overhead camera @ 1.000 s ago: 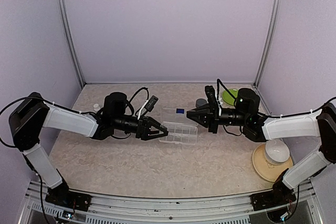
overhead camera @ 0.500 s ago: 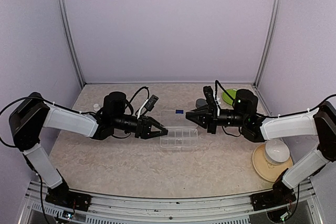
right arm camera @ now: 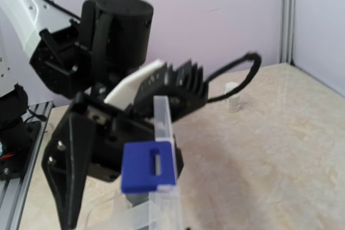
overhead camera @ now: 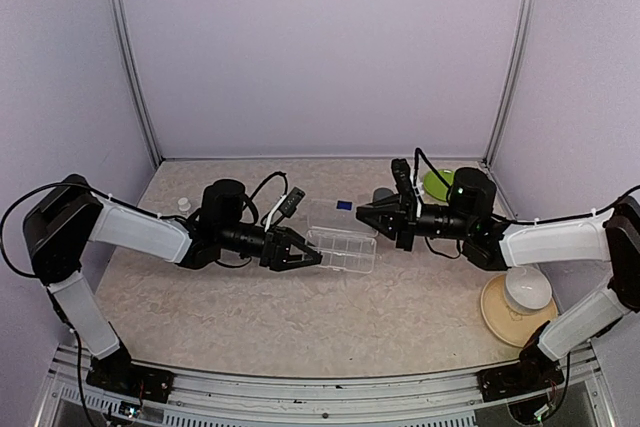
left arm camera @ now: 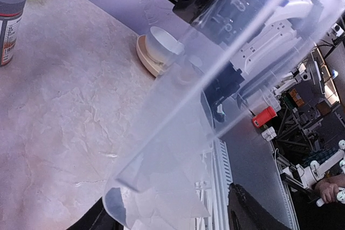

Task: Sort the pills into containers
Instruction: Pass from the right arm to the left

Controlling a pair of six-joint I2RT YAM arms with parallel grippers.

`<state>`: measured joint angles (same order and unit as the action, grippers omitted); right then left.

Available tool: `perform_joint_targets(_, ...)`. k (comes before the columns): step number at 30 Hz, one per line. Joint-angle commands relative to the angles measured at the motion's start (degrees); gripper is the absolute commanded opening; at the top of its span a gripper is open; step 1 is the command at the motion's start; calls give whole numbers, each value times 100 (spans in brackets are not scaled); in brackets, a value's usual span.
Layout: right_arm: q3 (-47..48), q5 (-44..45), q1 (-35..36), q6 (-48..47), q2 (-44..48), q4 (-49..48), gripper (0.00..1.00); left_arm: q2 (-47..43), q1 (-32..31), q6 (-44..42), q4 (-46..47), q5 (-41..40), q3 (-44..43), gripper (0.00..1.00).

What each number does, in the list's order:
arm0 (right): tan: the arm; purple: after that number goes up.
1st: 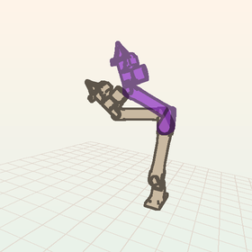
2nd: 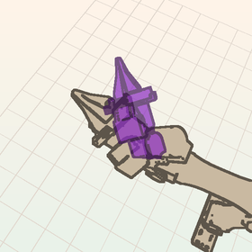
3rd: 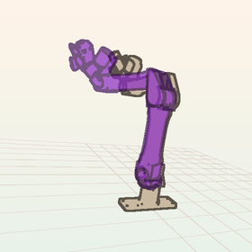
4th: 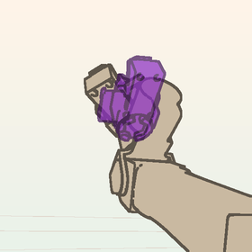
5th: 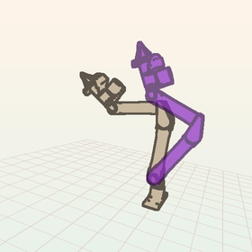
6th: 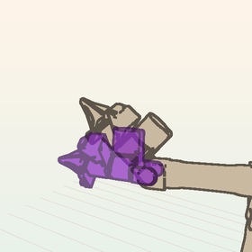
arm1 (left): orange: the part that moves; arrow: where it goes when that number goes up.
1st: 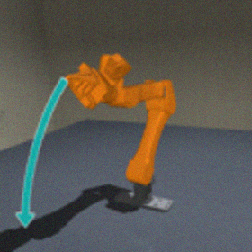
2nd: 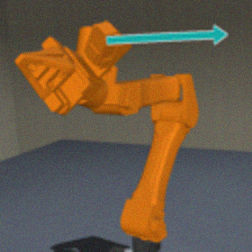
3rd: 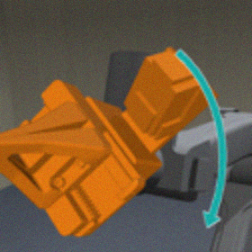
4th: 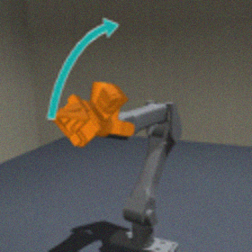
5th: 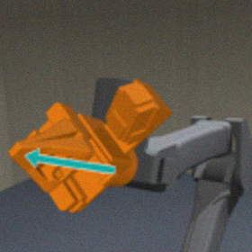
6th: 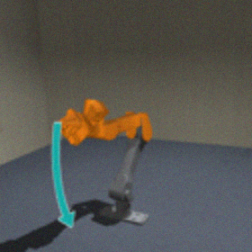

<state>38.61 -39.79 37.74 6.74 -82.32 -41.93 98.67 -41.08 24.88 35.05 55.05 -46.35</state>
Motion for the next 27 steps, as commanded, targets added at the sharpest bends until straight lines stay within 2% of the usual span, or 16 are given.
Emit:
perform_joint_targets(1, -24, 182, -38, -164, 225, -19, 5, 67, -32, -8, 29, 48, -94, 57)
perform_joint_targets(3, -41, 155, -38, -144, 213, -44, 4, 51, -32, -11, 77, 25, -65, 52)
perform_joint_targets(7, -92, 66, -38, -80, 175, -115, 4, -4, -32, 37, 276, 7, -15, 48)
perform_joint_targets(10, -137, 6, -38, -35, 165, -195, 4, -10, -32, 58, 301, -16, -36, 49)
perform_joint_targets(14, -172, -58, -38, -24, 181, -254, 4, 31, -32, 121, 373, -15, -48, 57)
perform_joint_targets(17, -174, -30, -38, -17, 191, -255, 4, 48, -40, 164, 438, -4, -41, 56)
perform_joint_targets(21, -168, -62, -38, 9, 175, -280, 4, 86, -54, 175, 454, 37, -67, 47)
perform_joint_targets(24, -155, -79, -38, 40, 135, -295, 5, 112, -58, 166, 454, 43, -67, 32)
perform_joint_targets(27, -123, -136, -38, 149, 84, -309, 5, 118, -65, 136, 453, 50, -59, 26)
